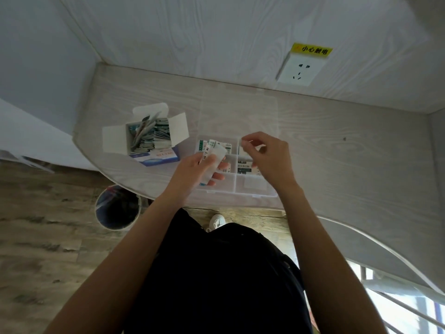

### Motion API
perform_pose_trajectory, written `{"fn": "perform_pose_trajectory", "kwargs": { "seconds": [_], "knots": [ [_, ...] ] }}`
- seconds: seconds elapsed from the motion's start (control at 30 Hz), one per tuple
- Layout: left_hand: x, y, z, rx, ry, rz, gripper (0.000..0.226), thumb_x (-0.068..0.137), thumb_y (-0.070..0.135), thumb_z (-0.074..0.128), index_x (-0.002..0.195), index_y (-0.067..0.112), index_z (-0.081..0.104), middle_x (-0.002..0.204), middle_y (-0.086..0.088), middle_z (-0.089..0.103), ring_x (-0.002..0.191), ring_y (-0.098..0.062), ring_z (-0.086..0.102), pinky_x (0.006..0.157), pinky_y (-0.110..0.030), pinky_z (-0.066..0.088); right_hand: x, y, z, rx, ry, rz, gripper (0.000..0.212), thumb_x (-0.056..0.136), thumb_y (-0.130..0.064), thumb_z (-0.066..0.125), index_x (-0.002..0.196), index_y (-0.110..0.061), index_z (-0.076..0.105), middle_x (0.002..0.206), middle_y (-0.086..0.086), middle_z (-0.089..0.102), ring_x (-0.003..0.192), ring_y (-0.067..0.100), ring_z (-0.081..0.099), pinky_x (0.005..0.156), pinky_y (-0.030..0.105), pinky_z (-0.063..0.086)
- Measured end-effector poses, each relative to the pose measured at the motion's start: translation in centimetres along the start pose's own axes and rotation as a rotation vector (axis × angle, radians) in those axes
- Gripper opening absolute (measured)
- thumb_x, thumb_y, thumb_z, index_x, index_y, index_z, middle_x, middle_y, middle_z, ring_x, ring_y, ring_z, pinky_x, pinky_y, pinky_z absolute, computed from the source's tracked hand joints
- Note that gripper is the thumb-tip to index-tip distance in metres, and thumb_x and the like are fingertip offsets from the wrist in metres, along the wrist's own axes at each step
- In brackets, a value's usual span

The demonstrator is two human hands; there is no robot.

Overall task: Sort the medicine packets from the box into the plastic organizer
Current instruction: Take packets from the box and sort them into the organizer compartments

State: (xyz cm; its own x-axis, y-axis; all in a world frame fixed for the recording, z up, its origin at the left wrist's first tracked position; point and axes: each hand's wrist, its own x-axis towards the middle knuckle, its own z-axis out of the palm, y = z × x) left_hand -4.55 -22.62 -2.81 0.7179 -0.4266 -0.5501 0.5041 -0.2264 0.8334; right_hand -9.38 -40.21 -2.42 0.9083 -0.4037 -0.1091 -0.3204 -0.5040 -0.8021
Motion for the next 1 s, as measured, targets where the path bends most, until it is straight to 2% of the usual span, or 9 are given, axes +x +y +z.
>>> {"fn": "perform_pose_trajectory", "kwargs": {
  "seconds": [0.1, 0.2, 0.3, 0.43, 0.53, 0.67, 0.83, 0.93, 1.0],
  "knots": [
    [-0.3, -0.1, 0.2, 0.022, -0.056, 0.046, 0.016, 0.093, 0.029, 0.053, 0.104, 0.022, 0.063, 0.088, 0.004, 0.074, 0.074, -0.018, 0.071, 0.060, -0.022, 0.054, -1.4, -1.6, 1.0, 0.337, -0.136, 0.170, 0.020, 0.081, -0.019, 0.071, 0.100, -0.016, 0.065, 0.086, -0.003, 0.066, 0.049, 0.004, 0.057, 0.045, 0.015, 0.043],
    [-0.3, 0.0, 0.5, 0.035, -0.086, 0.040, 0.012, 0.094, 0.029, 0.052, 0.100, 0.028, 0.062, 0.086, 0.005, 0.074, 0.075, -0.018, 0.071, 0.061, -0.024, 0.056, -1.6, -1.4, 1.8, 0.446, -0.171, 0.252, 0.024, 0.079, -0.008, 0.072, 0.102, -0.013, 0.063, 0.088, 0.005, 0.066, 0.052, 0.009, 0.058, 0.045, 0.018, 0.043],
    [-0.3, 0.2, 0.7, 0.001, -0.080, -0.007, 0.017, 0.099, 0.027, 0.042, 0.101, 0.024, 0.059, 0.082, 0.005, 0.073, 0.066, -0.015, 0.070, 0.053, -0.024, 0.054, -1.8, -1.2, 2.0, 0.478, -0.136, 0.275, 0.023, 0.080, -0.004, 0.070, 0.100, -0.014, 0.063, 0.086, 0.006, 0.065, 0.050, 0.007, 0.057, 0.047, 0.018, 0.045],
    [-0.1, -0.5, 0.1, -0.009, -0.042, -0.024, 0.024, 0.101, 0.024, 0.036, 0.108, 0.016, 0.058, 0.086, 0.002, 0.073, 0.067, -0.016, 0.069, 0.056, -0.026, 0.054, -1.7, -1.2, 0.8, 0.592, -0.075, 0.234, 0.011, 0.086, -0.002, 0.062, 0.095, -0.007, 0.067, 0.082, 0.005, 0.067, 0.062, 0.011, 0.064, 0.062, 0.021, 0.054],
    [0.1, -1.0, -0.9, -0.013, 0.050, 0.002, 0.028, 0.101, 0.022, 0.037, 0.105, 0.012, 0.063, 0.081, 0.005, 0.072, 0.064, -0.008, 0.066, 0.057, -0.021, 0.053, -1.8, -1.1, -0.3, 0.691, -0.035, 0.207, 0.010, 0.089, -0.009, 0.060, 0.083, -0.008, 0.067, 0.076, 0.002, 0.069, 0.074, 0.018, 0.068, 0.076, 0.028, 0.055],
    [0.2, -1.2, -2.1, 0.119, 0.166, 0.032, 0.024, 0.099, 0.025, 0.043, 0.092, 0.028, 0.066, 0.079, 0.011, 0.068, 0.060, 0.004, 0.060, 0.059, -0.016, 0.047, -1.5, 0.0, -0.5, 0.405, -0.024, 0.085, 0.013, 0.081, -0.007, 0.070, 0.081, -0.018, 0.063, 0.080, -0.004, 0.066, 0.074, 0.016, 0.065, 0.072, 0.026, 0.054],
    [0.4, -1.5, -3.3, 0.194, 0.224, 0.042, 0.023, 0.093, 0.029, 0.054, 0.088, 0.008, 0.064, 0.082, -0.013, 0.063, 0.074, -0.020, 0.055, 0.068, -0.031, 0.038, -0.5, 0.2, 0.2, 0.230, -0.177, 0.030, 0.027, 0.078, -0.003, 0.072, 0.093, -0.020, 0.058, 0.090, 0.001, 0.066, 0.070, 0.006, 0.061, 0.061, 0.016, 0.050],
    [0.3, -1.8, -3.8, 0.248, 0.218, 0.080, 0.025, 0.091, 0.026, 0.059, 0.091, 0.002, 0.066, 0.078, -0.010, 0.064, 0.066, -0.013, 0.057, 0.061, -0.029, 0.042, 0.5, 0.0, 1.5, 0.119, -0.144, -0.021, 0.021, 0.078, -0.008, 0.073, 0.090, -0.019, 0.061, 0.083, -0.005, 0.067, 0.074, 0.002, 0.062, 0.070, 0.016, 0.052],
    [0.2, -2.0, -4.6, 0.301, 0.226, 0.085, 0.017, 0.089, 0.026, 0.061, 0.096, 0.011, 0.065, 0.081, -0.001, 0.066, 0.062, 0.000, 0.060, 0.054, -0.024, 0.050, 1.1, -0.4, 3.0, 0.079, -0.120, -0.048, 0.017, 0.077, -0.006, 0.072, 0.085, -0.019, 0.063, 0.079, -0.006, 0.066, 0.071, -0.002, 0.060, 0.069, 0.013, 0.049]
  ]
}}
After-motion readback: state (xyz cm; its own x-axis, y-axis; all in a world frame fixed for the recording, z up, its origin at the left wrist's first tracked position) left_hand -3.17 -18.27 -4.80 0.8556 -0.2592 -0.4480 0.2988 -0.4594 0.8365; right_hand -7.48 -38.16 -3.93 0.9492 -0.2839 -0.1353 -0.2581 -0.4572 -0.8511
